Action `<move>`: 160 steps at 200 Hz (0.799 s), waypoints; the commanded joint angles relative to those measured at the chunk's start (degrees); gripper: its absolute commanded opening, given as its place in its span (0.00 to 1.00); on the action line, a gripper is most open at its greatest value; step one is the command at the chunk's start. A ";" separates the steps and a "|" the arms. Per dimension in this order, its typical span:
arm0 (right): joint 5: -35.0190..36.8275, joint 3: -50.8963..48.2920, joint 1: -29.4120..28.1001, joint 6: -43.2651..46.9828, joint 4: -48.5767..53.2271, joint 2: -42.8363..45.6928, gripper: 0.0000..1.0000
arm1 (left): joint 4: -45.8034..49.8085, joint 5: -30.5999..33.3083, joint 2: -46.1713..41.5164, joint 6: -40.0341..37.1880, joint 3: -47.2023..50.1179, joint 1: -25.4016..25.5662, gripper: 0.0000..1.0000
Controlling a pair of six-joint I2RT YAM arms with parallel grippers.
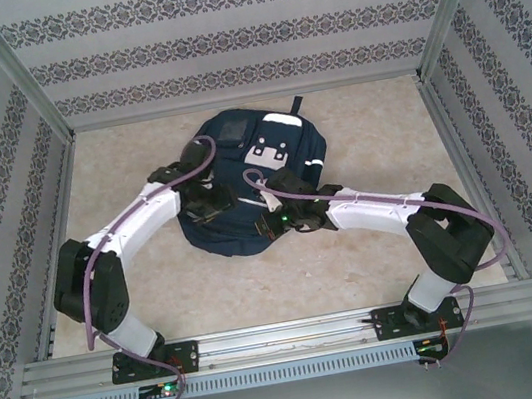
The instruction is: Pack books, pencil case, and school supplies into a backpack
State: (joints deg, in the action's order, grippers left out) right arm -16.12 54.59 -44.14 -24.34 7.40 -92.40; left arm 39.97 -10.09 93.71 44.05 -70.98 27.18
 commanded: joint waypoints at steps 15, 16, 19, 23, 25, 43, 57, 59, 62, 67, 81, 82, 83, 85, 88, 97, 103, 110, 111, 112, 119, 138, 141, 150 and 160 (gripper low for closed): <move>-5.36 -0.54 -1.25 -1.75 -4.85 0.60 0.00 | -7.61 8.93 0.20 12.90 3.21 1.40 0.60; -5.34 -0.49 -1.32 -1.76 -4.94 0.58 0.00 | -7.70 9.03 0.18 13.03 3.26 1.44 0.60; -5.45 -0.41 -1.43 -1.77 -5.07 0.56 0.00 | -8.05 9.21 0.16 13.48 3.46 1.53 0.60; -5.50 -0.36 -1.62 -1.77 -5.19 0.49 0.00 | -8.46 9.60 0.24 14.06 3.61 1.52 0.59; -5.50 -0.29 -1.69 -1.72 -5.24 0.47 0.00 | -8.67 9.75 0.31 14.31 3.64 1.55 0.59; -5.76 0.14 -2.26 -1.10 -5.09 0.44 0.00 | -10.70 10.33 0.92 17.32 4.86 1.56 0.57; -5.47 0.08 -2.29 -1.00 -5.11 0.68 0.00 | -14.54 10.68 0.42 20.96 7.68 1.67 0.57; -5.36 0.04 -2.32 -0.98 -5.05 0.72 0.00 | -15.22 10.70 0.24 21.55 8.22 1.70 0.57; -5.14 -0.05 -2.29 -0.94 -4.90 0.73 0.00 | -16.17 10.84 -0.09 22.39 9.08 1.79 0.57; -4.78 -0.03 -2.26 -0.81 -4.66 0.79 0.00 | -17.47 11.28 -0.63 23.80 10.45 1.97 0.57; -3.95 -0.39 -2.27 -0.49 -4.24 0.91 0.00 | -18.76 12.82 -2.02 26.42 12.91 2.57 0.58; -3.94 -0.42 -2.27 -0.51 -4.23 0.91 0.00 | -18.68 12.95 -2.12 26.52 12.99 2.64 0.59; -3.81 -0.53 -2.29 -0.53 -4.19 0.95 0.00 | -18.60 12.95 -2.19 26.61 12.99 2.67 0.59; -3.73 -0.62 -2.28 -0.53 -4.21 0.97 0.00 | -18.36 13.43 -2.45 26.85 13.11 2.76 0.59; -3.74 -0.69 -2.27 -0.56 -4.29 0.99 0.00 | -18.05 13.88 -2.68 27.11 13.14 2.85 0.60; -3.91 -1.02 -2.27 -0.66 -4.53 1.02 0.00 | -16.70 14.83 -3.28 28.21 13.37 3.17 0.61; -4.00 -1.17 -2.27 -0.68 -4.74 1.08 0.00 | -16.42 14.88 -3.64 29.09 13.78 3.25 0.61; -4.09 -1.16 -2.35 -0.55 -4.76 1.06 0.00 | -16.77 14.49 -3.92 30.20 14.22 3.28 0.61; -4.09 -1.11 -2.35 -0.54 -4.72 1.11 0.00 | -16.81 14.40 -3.95 30.43 14.26 3.26 0.62; -4.14 -1.09 -2.31 -0.49 -4.69 1.14 0.00 | -16.87 14.31 -3.96 30.54 14.36 3.24 0.62; -4.39 -0.98 -2.48 -0.38 -4.70 1.17 0.00 | -17.47 13.78 -4.02 31.50 14.76 3.34 0.61; -4.81 -0.56 -2.62 -0.07 -4.57 1.08 0.00 | -18.70 13.61 -3.40 32.24 14.70 3.31 0.48; -4.80 -0.49 -2.63 -0.08 -4.47 1.08 0.00 | -18.39 13.93 -3.30 32.21 14.45 3.26 0.44; -4.31 -0.38 -2.68 0.20 -3.81 1.06 0.00 | -16.79 15.68 -3.10 31.35 13.43 3.25 0.28; -2.74 0.09 -2.68 1.04 -2.22 0.99 0.00 | -15.45 17.41 -3.26 28.96 12.12 3.23 0.12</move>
State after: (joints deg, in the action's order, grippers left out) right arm -17.67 53.93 -45.32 -25.26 3.97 -92.40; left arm 22.90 2.57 90.50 73.73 -57.06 29.95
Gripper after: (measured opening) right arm 0.043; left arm 0.294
